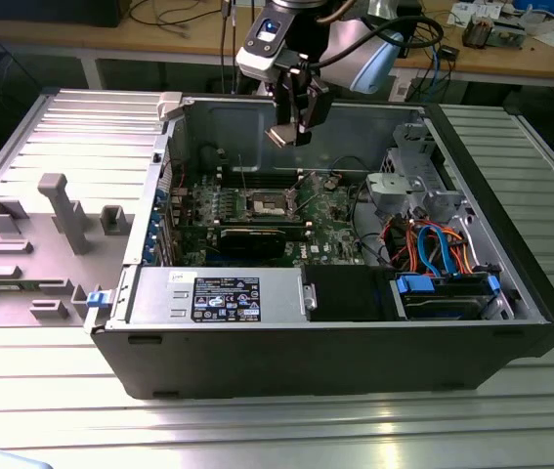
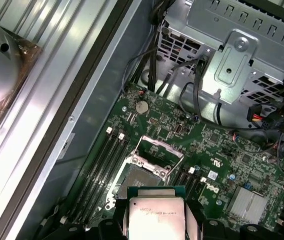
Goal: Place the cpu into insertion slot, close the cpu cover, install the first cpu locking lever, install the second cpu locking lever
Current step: 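Place the cpu into insertion slot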
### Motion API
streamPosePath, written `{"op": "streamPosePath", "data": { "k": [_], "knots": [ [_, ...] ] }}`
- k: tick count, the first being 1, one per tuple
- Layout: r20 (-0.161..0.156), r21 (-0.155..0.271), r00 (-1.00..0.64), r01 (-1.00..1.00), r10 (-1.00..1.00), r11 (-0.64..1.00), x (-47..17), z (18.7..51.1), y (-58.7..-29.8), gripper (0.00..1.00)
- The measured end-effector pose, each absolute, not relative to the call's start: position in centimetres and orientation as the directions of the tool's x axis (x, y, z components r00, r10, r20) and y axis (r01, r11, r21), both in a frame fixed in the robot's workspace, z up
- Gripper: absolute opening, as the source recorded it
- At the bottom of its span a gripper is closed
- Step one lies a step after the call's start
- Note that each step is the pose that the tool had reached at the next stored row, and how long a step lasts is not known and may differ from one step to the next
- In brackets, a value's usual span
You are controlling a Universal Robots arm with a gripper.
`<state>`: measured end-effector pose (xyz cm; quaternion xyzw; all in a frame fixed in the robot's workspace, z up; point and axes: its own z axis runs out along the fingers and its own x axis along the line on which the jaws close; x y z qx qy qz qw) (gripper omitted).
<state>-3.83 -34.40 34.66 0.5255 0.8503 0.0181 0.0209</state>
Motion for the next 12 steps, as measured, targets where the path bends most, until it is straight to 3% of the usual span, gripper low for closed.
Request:
{"op": "streamPosePath", "data": {
  "k": [12],
  "knots": [
    [-0.021,0.051,-0.400,0.915,0.916,0.400,-3.83,34.58,-34.40,0.54]
  ]
}}
